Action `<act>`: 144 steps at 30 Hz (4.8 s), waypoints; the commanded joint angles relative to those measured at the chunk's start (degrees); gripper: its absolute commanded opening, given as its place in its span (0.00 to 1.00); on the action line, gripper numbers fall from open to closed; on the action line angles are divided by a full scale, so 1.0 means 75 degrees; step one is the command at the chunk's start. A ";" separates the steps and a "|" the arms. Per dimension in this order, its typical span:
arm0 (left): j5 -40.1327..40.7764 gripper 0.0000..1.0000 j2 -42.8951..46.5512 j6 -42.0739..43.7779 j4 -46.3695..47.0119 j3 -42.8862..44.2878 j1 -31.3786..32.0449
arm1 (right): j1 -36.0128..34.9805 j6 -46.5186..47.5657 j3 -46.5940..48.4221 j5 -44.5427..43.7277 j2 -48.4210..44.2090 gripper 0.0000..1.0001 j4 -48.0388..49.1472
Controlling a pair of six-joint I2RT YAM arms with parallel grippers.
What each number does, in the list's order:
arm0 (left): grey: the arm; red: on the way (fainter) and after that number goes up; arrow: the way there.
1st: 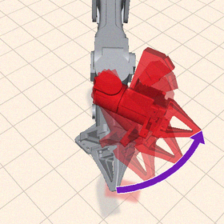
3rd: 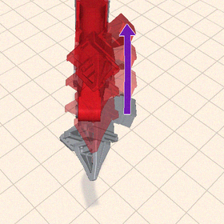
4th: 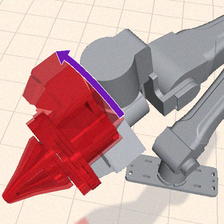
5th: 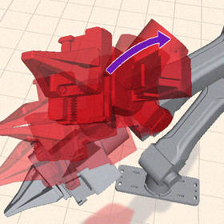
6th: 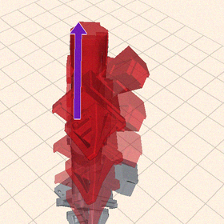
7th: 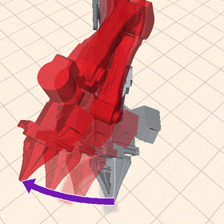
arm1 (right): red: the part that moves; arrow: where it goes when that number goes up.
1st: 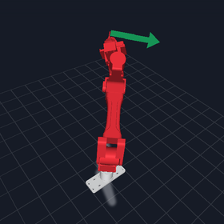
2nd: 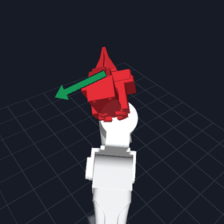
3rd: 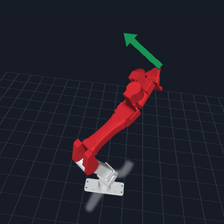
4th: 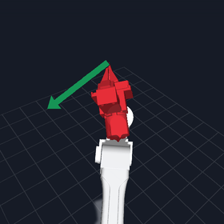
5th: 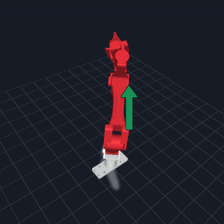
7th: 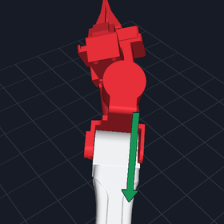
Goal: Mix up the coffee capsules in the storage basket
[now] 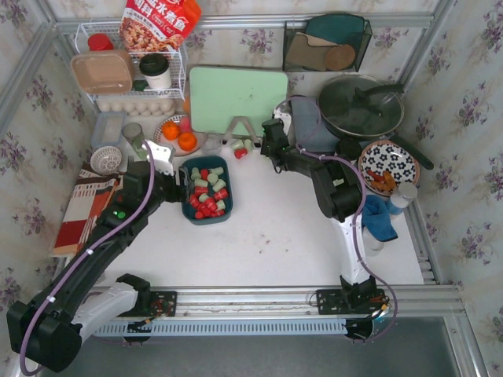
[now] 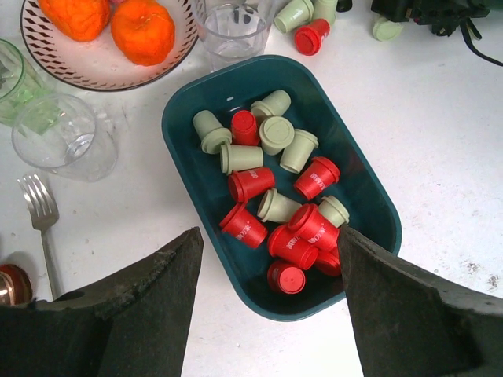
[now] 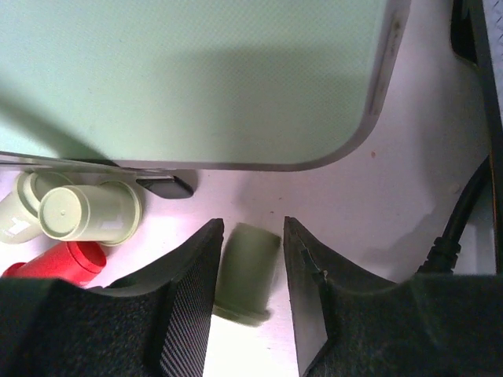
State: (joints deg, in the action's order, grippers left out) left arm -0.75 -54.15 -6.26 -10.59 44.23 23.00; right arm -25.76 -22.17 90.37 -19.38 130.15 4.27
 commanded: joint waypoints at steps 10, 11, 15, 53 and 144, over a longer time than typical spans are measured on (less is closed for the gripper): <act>-0.0111 0.72 0.0083 -0.0119 0.0023 -0.0049 -0.0001 | 0.0008 -0.0409 -0.0261 0.0478 -0.0184 0.43 -0.0914; -0.0110 0.72 0.0077 -0.0115 0.0037 -0.0060 0.0003 | 0.0008 -0.0407 -0.0377 0.0497 -0.0305 0.41 -0.0812; -0.0167 0.72 0.0053 -0.0100 0.0255 -0.0189 0.0003 | -0.0006 -0.0433 -0.1008 0.0642 -0.0993 0.34 -0.0266; -0.2776 0.77 -0.1966 0.6020 0.6278 -0.1892 0.3155 | -0.1053 -0.0081 -0.7778 0.6510 -0.7041 0.31 0.4964; 0.1599 0.66 -0.3091 0.2470 0.1695 0.0331 0.0495 | -0.1182 0.0379 -0.7808 0.3758 -0.7388 0.62 0.3749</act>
State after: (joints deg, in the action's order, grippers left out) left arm 12.93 -81.12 13.19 0.99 47.55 26.72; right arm -34.65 -20.18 31.18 9.98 74.37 31.35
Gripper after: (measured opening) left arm 0.663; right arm 0.618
